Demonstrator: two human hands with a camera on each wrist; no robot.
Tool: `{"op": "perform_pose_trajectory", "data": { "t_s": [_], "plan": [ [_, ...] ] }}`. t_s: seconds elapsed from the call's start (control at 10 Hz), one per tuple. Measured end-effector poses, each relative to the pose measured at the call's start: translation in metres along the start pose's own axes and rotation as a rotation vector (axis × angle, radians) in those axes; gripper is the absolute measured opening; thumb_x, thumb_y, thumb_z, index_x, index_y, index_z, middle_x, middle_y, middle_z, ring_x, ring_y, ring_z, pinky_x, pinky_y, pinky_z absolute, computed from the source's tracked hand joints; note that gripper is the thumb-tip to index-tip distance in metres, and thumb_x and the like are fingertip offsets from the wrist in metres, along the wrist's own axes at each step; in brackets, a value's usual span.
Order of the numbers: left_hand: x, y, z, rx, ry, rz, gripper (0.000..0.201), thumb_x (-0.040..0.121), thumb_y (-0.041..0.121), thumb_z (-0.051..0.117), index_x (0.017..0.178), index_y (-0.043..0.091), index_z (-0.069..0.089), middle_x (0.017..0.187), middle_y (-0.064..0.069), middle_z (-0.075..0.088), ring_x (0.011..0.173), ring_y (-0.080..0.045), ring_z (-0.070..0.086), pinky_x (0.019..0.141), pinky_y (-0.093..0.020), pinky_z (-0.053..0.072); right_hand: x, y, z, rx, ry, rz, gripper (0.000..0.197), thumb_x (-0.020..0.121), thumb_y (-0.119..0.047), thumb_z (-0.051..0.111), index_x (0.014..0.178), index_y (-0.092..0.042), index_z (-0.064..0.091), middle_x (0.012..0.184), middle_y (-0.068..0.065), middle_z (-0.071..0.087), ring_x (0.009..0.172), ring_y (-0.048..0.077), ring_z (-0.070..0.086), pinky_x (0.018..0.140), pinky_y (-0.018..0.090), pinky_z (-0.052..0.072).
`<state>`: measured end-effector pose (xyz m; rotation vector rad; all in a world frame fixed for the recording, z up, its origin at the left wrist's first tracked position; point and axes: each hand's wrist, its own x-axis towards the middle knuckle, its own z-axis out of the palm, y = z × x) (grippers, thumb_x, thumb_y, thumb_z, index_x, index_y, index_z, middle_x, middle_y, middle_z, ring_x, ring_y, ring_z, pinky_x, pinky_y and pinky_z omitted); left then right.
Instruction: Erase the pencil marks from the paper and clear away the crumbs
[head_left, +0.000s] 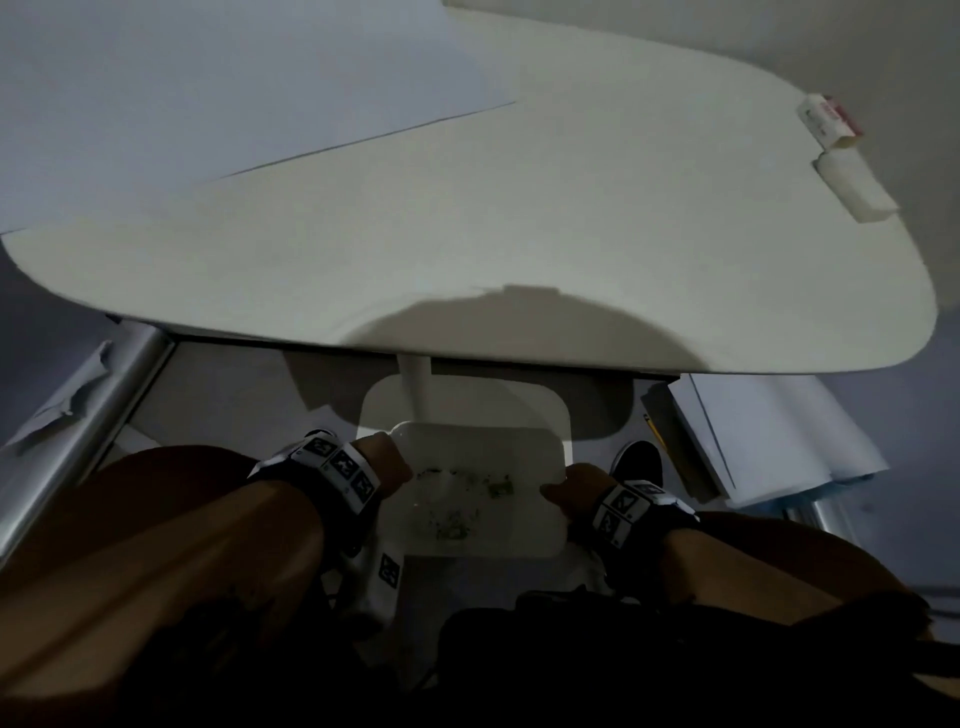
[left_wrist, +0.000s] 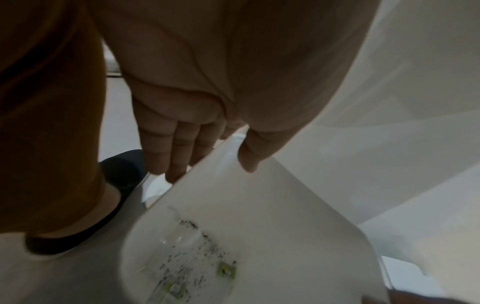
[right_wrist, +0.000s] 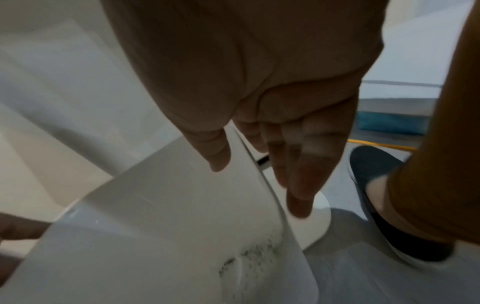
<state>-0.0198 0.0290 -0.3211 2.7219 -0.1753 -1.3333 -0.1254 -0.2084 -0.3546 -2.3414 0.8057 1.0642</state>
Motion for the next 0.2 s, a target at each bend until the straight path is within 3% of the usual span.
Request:
{"op": "perform_pose_trajectory", "data": {
  "t_s": [0.1, 0.2],
  "plan": [
    [-0.007, 0.002, -0.004, -0.050, 0.074, 0.063, 0.044, 0.100, 0.023, 0.054, 0.138, 0.003, 0.044, 0.147, -0.018, 0.045, 0.132, -0.031, 0.047, 0.101, -0.032, 0.039, -0.006, 0.001, -0.009, 0.050, 0.095, -0.047, 0.063, 0.099, -0.042, 0.051, 0.149, -0.006, 0.034, 0.153, 0.013, 0.038, 0.138, 0.028, 0.040, 0.108, 0.033, 0.034],
    [-0.027, 0.013, -0.014, -0.141, 0.157, 0.169, 0.063, 0.100, 0.025, 0.054, 0.152, 0.005, 0.025, 0.150, -0.018, 0.041, 0.134, -0.031, 0.045, 0.102, -0.030, 0.037, -0.024, -0.005, -0.025, 0.117, 0.230, -0.151, 0.063, 0.098, -0.041, 0.054, 0.151, -0.013, 0.035, 0.152, 0.012, 0.042, 0.136, 0.029, 0.044, 0.107, 0.032, 0.037]
  ]
}}
